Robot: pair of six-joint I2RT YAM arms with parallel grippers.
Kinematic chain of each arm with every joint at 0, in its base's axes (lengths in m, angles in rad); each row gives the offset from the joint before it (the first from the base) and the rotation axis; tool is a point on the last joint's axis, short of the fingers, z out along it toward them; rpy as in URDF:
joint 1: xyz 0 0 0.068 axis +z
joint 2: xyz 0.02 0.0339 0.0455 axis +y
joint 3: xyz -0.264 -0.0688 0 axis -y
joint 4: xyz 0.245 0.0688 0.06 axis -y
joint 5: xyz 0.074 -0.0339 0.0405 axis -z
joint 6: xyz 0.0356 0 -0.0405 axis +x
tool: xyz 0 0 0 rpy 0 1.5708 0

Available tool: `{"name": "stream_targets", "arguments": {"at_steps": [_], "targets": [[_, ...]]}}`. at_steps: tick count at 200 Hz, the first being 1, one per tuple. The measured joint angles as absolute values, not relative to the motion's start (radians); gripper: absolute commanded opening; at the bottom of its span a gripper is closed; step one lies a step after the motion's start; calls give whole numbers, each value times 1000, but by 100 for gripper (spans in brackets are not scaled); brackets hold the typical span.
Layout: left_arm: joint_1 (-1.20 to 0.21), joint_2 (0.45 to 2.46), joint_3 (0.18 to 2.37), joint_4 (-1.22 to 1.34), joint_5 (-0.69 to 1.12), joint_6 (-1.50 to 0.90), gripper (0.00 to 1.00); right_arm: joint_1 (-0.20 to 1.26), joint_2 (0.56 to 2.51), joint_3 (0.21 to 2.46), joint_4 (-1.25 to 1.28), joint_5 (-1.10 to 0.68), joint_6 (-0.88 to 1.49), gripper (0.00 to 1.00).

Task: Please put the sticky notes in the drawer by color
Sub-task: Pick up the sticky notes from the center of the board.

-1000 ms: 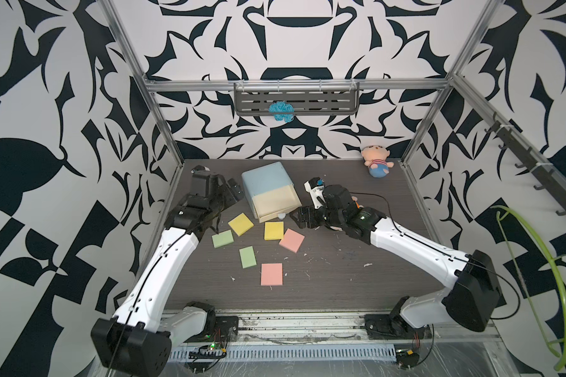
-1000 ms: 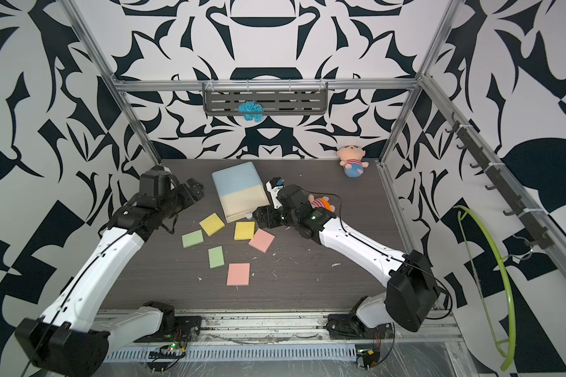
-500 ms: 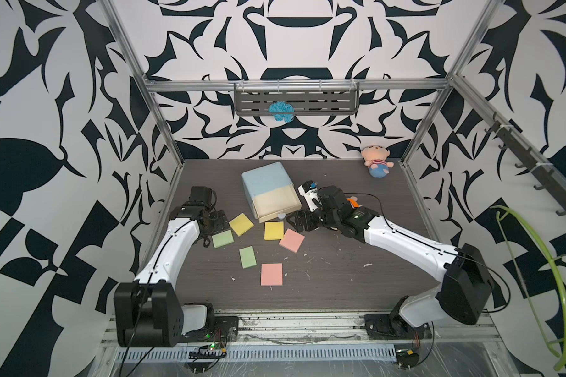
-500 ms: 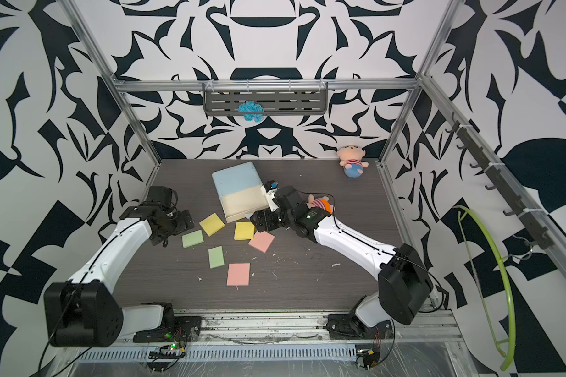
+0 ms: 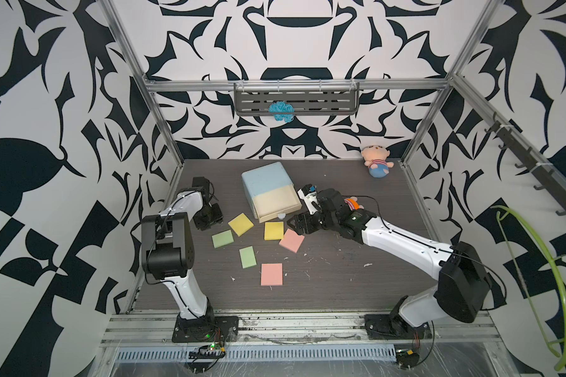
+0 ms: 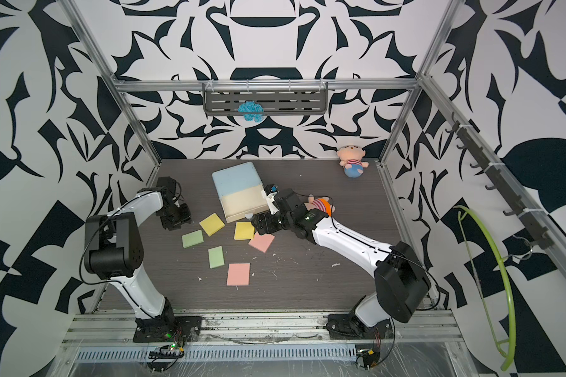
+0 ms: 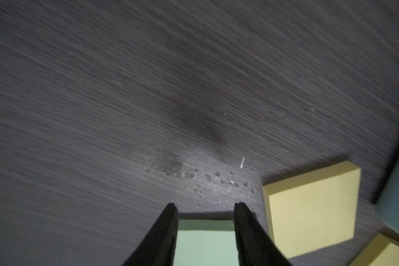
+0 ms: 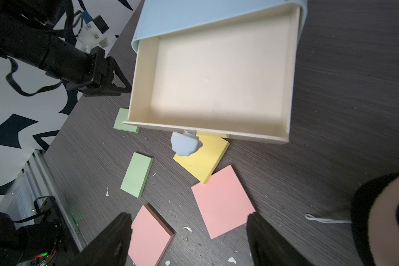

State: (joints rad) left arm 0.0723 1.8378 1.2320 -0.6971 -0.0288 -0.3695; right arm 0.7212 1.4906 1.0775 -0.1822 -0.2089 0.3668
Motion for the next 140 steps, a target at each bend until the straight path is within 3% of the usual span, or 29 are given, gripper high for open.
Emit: {"name": "stream_targets", "arguments": {"at_steps": [63, 140], "targets": [[78, 1814, 1135, -640, -30, -421, 36, 721, 1442, 1049, -183, -196, 366, 83], [50, 1568, 849, -656, -50, -566, 38, 721, 1428, 1039, -184, -199, 358, 83]]}}
